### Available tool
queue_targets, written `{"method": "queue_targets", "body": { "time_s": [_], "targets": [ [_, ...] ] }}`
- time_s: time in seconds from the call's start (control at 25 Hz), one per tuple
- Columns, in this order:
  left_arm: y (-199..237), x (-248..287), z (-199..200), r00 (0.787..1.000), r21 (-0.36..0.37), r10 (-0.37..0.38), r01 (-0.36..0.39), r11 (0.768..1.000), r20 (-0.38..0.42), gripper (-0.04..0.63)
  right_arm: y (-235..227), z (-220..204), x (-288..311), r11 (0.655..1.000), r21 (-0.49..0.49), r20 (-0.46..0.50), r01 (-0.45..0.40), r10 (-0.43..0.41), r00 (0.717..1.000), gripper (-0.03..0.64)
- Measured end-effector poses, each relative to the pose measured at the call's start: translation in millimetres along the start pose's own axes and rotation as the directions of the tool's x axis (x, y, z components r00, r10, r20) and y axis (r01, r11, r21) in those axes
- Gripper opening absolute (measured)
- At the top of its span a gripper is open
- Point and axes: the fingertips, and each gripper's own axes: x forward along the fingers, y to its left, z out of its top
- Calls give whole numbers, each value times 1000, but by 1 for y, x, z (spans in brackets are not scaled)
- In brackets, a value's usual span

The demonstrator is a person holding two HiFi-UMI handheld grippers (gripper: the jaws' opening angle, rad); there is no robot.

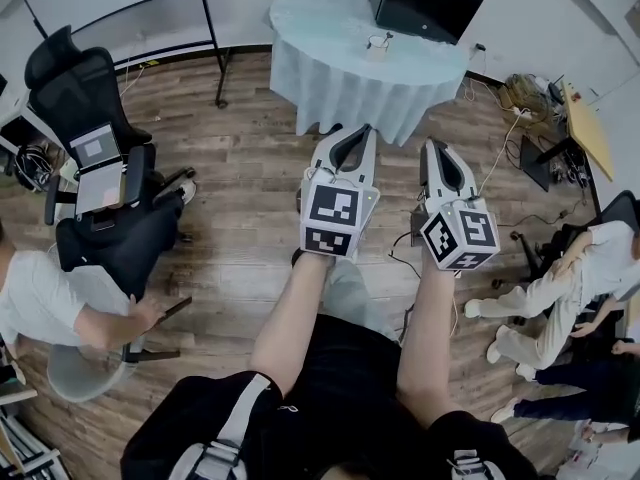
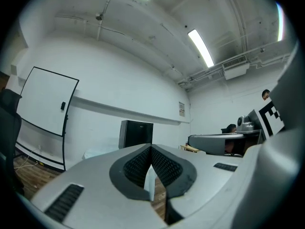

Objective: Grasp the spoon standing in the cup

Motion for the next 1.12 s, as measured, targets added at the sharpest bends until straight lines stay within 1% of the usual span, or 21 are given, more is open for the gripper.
{"method": "queue_targets", "body": {
  "time_s": [0.12,0.36,0.48,0.6,0.8,1.0,1.12],
  "targets": [
    [11,13,-6,1000,10,27,-27,1000,-8,2,-3,-7,21,1000,15,8,-22,22,1000,0],
    [47,55,-38,990,-23,115,-118,993,-83,2,-32,-34,67,997,62,-31,-56,58,998,0],
    [51,84,-41,989,-26,119,-122,992,-89,2,-56,-37,91,995,83,-26,-57,59,998,0],
    [56,111,-40,989,-42,123,-127,991,-86,2,-74,-40,115,993,95,-20,-73,76,997,0],
    [64,148,-38,984,-17,154,-156,988,-92,2,-104,-42,150,986,132,-8,-101,102,995,0],
    [79,189,-17,976,0,202,-203,979,-80,2,-127,-19,190,979,130,21,-154,152,988,0],
    [74,211,-4,978,10,202,-202,979,-53,2,-151,-6,200,980,127,49,-154,149,988,0]
  ]
}}
